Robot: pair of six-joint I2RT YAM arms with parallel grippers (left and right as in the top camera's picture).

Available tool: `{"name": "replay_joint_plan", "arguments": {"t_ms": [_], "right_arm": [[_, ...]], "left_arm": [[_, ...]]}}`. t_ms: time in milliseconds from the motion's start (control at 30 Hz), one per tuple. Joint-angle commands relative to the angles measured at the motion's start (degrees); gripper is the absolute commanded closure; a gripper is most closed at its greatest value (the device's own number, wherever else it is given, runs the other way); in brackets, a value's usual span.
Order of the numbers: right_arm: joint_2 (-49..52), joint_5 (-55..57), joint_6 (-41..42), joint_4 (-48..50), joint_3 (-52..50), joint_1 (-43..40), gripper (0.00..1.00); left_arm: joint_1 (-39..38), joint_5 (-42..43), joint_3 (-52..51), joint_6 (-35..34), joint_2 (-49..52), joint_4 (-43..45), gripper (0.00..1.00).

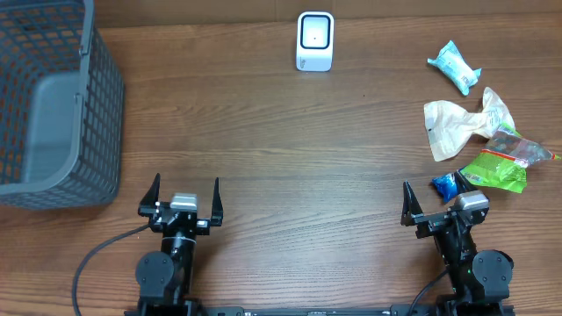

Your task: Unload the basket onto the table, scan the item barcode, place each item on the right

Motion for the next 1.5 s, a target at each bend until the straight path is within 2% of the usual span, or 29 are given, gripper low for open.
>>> {"name": "replay_joint_plan", "arguments": {"t_ms": [0,67,1467], "right_arm": [[-0.52,0.04,-0.24,0.35,-0.63,0.42,0.00],[-0.52,0.04,-0.24,0.35,-0.63,0.42,0.00],[-0.52,0.04,-0.24,0.35,-0.63,0.42,0.00]], "left_arm": [[0.22,-1.22,-2.25,3.76,-5.86,-4.42,0.00],[0.22,-1.22,-2.25,4.46,-6.60,-7.48,0.00],[0.22,-0.63,-2.25,4.11,-6.58,-7.30,0.00]]}}
